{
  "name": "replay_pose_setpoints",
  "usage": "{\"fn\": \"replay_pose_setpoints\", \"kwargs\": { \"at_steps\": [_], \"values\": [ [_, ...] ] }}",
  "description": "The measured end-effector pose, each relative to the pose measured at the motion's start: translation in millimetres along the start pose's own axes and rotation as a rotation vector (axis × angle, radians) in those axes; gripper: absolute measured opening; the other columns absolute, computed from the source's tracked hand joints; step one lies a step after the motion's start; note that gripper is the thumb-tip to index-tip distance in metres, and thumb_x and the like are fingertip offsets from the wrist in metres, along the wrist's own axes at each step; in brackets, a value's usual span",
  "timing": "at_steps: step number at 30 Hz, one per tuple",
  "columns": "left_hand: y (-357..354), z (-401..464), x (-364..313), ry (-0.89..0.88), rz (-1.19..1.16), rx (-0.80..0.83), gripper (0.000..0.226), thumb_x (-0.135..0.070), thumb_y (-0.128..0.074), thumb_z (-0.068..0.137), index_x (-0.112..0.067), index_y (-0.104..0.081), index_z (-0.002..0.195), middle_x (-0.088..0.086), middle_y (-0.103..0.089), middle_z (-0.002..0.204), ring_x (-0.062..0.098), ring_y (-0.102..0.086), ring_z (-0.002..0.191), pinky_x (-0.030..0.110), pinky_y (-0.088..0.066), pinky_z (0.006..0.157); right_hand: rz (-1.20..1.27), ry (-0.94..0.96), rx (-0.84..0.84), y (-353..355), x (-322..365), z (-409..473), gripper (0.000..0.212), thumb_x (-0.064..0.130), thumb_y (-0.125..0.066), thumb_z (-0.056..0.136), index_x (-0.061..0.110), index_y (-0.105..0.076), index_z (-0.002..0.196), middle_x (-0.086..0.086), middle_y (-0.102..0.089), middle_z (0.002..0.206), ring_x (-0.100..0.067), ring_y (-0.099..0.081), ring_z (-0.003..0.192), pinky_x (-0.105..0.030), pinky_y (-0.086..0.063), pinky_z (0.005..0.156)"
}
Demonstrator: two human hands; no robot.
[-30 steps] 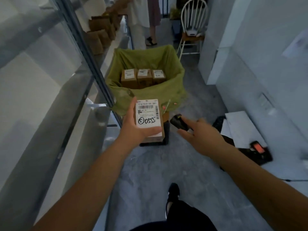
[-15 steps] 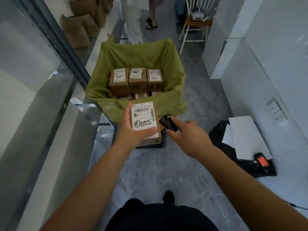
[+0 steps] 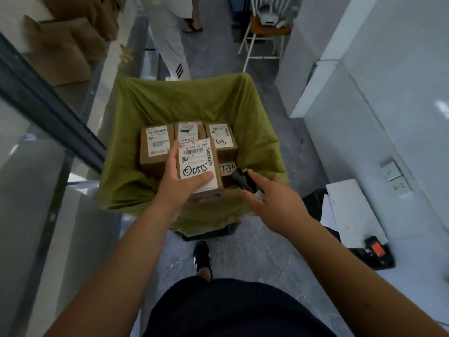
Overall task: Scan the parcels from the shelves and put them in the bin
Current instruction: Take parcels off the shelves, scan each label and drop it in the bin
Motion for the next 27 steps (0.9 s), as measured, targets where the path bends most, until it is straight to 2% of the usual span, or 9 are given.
{"fn": "replay_pose_setpoints", "kwargs": {
  "at_steps": [5,8,12,15,18,20,22,24,27],
  "values": [
    [11,88,-4,0.098,0.064,0.076,0.106,-0.009,-0.087,0.082,-0.053,-0.025,0.157,-0.006,-0.053,0.144,0.020,-0.056,0.129,0.048,-0.051,0.109,-0.015,-0.121,-0.042,13,14,56,0.069,0.072,-0.043,0.096,0.049,-0.026,0.159,-0.007,-0.054,0.127,-0.028,-0.059,0.108,-0.046,-0.056,0.088],
    [-8,121,12,0.168,0.094,0.130,0.104,-0.010,-0.084,0.086,-0.048,-0.023,0.160,-0.001,-0.053,0.148,0.022,-0.057,0.131,0.049,-0.050,0.111,0.001,-0.202,-0.040,15,14,74,0.071,0.074,-0.043,0.095,0.048,-0.028,0.159,-0.010,-0.053,0.135,-0.030,-0.060,0.113,-0.047,-0.056,0.090],
    [-41,145,44,0.272,0.102,0.131,0.100,-0.017,-0.083,0.088,-0.046,-0.021,0.161,-0.005,-0.052,0.147,0.019,-0.054,0.130,0.043,-0.048,0.109,0.006,-0.273,0.005,20,14,86,0.070,0.075,-0.043,0.094,0.049,-0.029,0.158,-0.009,-0.052,0.136,-0.029,-0.060,0.113,-0.049,-0.055,0.093],
    [-56,157,74,0.325,0.110,0.093,0.096,-0.032,-0.082,0.084,-0.054,-0.023,0.156,-0.001,-0.046,0.155,0.025,-0.050,0.136,0.053,-0.045,0.113,-0.008,-0.313,0.022,26,14,92,0.069,0.073,-0.044,0.095,0.048,-0.030,0.158,-0.010,-0.053,0.135,-0.031,-0.059,0.114,-0.050,-0.055,0.095],
    [-63,168,96,0.412,0.076,0.044,0.091,-0.035,-0.077,0.088,-0.057,-0.019,0.155,0.003,-0.039,0.161,0.033,-0.046,0.142,0.058,-0.045,0.112,-0.003,-0.344,0.037,28,12,96,0.068,0.072,-0.045,0.096,0.048,-0.029,0.158,-0.009,-0.052,0.134,-0.031,-0.059,0.114,-0.051,-0.054,0.096],
    [-69,170,96,0.419,0.072,0.047,0.090,-0.025,-0.072,0.097,-0.045,-0.012,0.162,0.006,-0.041,0.160,0.033,-0.048,0.140,0.050,-0.045,0.111,0.015,-0.367,0.033,29,10,98,0.069,0.073,-0.045,0.095,0.049,-0.028,0.158,-0.009,-0.051,0.133,-0.030,-0.058,0.114,-0.051,-0.054,0.096],
    [-71,173,100,0.415,0.107,0.065,0.092,-0.017,-0.070,0.099,-0.035,-0.009,0.166,0.010,-0.044,0.159,0.031,-0.050,0.137,0.041,-0.045,0.103,0.023,-0.385,0.029,30,8,99,0.069,0.075,-0.044,0.095,0.050,-0.028,0.157,-0.008,-0.051,0.132,-0.030,-0.058,0.114,-0.051,-0.053,0.096],
    [-71,174,106,0.441,0.146,0.079,0.096,-0.017,-0.073,0.097,-0.032,-0.008,0.166,0.011,-0.043,0.159,0.031,-0.050,0.136,0.039,-0.044,0.101,0.023,-0.396,0.032,30,8,98,0.069,0.075,-0.044,0.094,0.051,-0.028,0.157,-0.008,-0.051,0.132,-0.030,-0.058,0.114,-0.050,-0.053,0.096],
    [-70,175,107,0.505,0.145,0.085,0.101,-0.017,-0.077,0.094,-0.028,-0.007,0.166,0.011,-0.039,0.162,0.034,-0.047,0.141,0.045,-0.044,0.110,0.014,-0.403,0.041,30,8,97,0.069,0.075,-0.045,0.094,0.051,-0.027,0.157,-0.008,-0.050,0.134,-0.030,-0.057,0.116,-0.050,-0.053,0.097]
  ]
}}
Point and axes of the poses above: each hand's wrist, its own z-axis towards the middle knuckle, its own y-axis out of the back of the hand, x = y × z, the point moved 3 cm from there along z, towards the middle knuckle
